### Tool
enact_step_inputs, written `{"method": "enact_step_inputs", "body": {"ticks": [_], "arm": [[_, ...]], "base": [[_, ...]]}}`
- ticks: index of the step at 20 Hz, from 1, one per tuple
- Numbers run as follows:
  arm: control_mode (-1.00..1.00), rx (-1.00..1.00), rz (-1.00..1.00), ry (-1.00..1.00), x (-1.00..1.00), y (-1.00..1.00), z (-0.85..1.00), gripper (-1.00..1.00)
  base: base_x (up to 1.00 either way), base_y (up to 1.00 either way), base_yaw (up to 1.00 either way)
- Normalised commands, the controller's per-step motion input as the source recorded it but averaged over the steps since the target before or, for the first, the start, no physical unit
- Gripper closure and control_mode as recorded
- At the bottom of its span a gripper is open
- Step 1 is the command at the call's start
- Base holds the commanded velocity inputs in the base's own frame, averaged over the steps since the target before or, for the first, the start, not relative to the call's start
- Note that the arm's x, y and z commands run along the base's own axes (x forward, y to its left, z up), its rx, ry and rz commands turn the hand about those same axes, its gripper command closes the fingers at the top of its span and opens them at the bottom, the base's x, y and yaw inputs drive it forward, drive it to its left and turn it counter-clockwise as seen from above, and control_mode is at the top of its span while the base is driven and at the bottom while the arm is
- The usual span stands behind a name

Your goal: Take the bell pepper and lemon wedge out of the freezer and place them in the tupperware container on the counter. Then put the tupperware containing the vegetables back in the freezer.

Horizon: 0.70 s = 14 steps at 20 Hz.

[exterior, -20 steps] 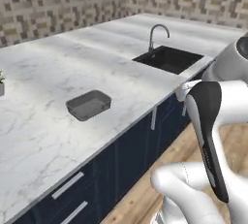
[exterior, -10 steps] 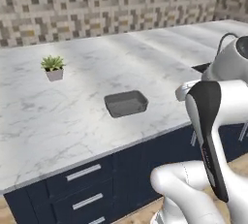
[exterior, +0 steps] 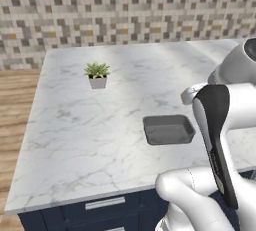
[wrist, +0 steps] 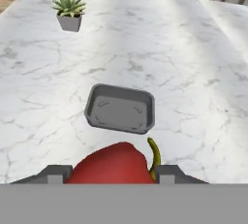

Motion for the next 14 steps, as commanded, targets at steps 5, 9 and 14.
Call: {"method": "enact_step_inputs", "body": {"ticks": [5,9,14], "arm": [[-1.0,0.1,0.14,0.24,0.71,-0.01,-0.4,1.0],[-1.0,0.05,0.0,0.19,0.87,-0.02,-0.84,1.0],[-1.0,0.0,0.0,0.1,0.76,-0.02,-0.94,1.0]], "base": [[0.0,0.0,0.0],[0.0,0.0,0.0],[0.0,0.0,0.0]]}}
